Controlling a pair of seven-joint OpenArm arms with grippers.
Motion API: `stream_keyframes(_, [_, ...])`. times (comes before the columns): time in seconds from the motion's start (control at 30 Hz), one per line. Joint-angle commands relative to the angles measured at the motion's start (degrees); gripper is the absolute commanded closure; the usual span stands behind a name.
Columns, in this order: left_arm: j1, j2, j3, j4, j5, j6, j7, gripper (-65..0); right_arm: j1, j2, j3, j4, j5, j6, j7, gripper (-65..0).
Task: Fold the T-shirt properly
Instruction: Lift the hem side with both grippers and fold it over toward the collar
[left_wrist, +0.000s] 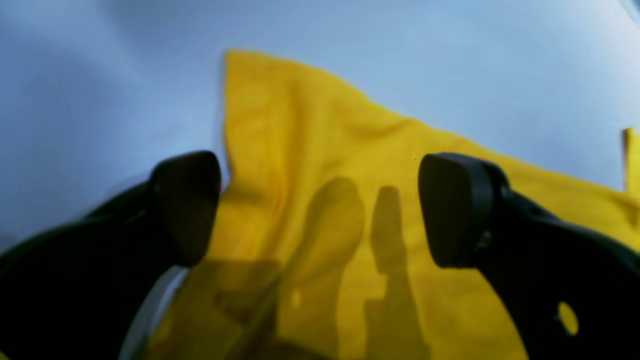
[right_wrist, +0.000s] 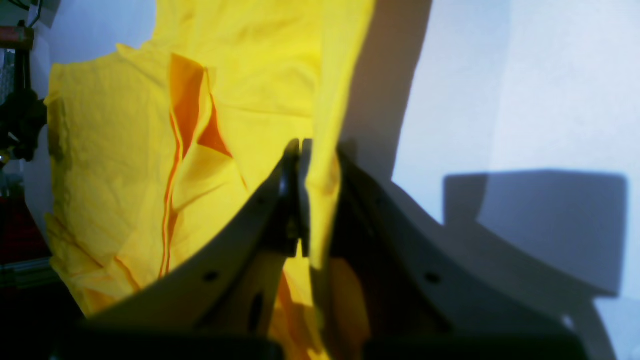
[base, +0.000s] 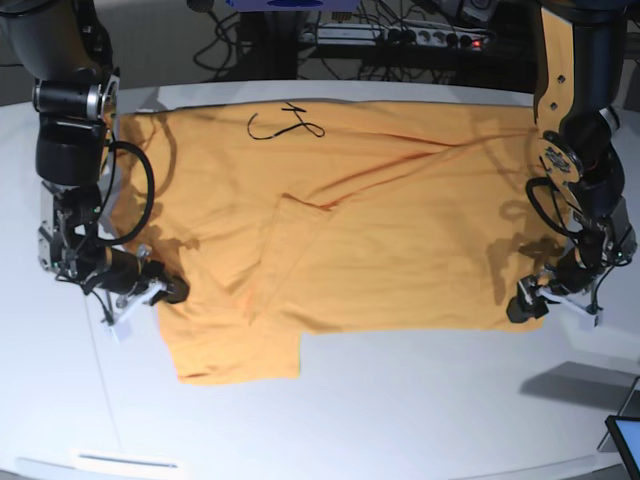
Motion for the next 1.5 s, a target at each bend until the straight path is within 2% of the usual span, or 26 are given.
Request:
stream_keyframes(0.0, [0.52,1.18,0.37,-0.71,3.63,0.86,6.46,-60.6,-0.69,0.39,-0.62,-0.64,-6.02,-2.17,-4.97,0.0])
stream_keyframes(0.13, [0.61,1.97,0.63,-0.71,3.72,0.86,6.55,-52.7,-0.69,0.39,-0.62,-0.64,-6.11,-2.17,-4.97,0.0])
stream_keyframes(0.37, [1.75,1.97,0.28,-0.45,3.72,0.86,6.46,-34.8,-0.69,0.39,-0.62,-0.64,-6.11,-2.17,-4.97,0.0])
stream_keyframes(0.63, [5.18,1.97,0.28,5.09,3.72,0.86,6.55,0.0,-0.69,0.3,-0.62,-0.64,-6.11,-2.17,-4.97,0.0])
stream_keyframes(0.83, [6.15,1.71,0.19,8.43,3.72,0.86,6.28,0.0,-0.69,0.3,-0.62,-0.64,-6.11,-2.17,-4.89,0.0])
stream_keyframes(1.1, [10.9,1.8,0.19,20.82,3.63,0.86,6.81,0.0,-0.78,0.3,-0.71,-0.64,-6.19,-2.17,-4.89,0.0])
stream_keyframes(1.2, [11.33,1.8,0.19,23.46,3.63,0.86,8.66,0.0,-0.78,0.3,-0.71,-0.2,-6.19,-2.08,-4.8,0.0])
stream_keyframes(1.47, [10.9,1.97,0.19,28.21,3.63,0.86,9.54,0.0,-2.71,0.21,-0.71,10.08,-6.19,-2.08,-5.06,0.0])
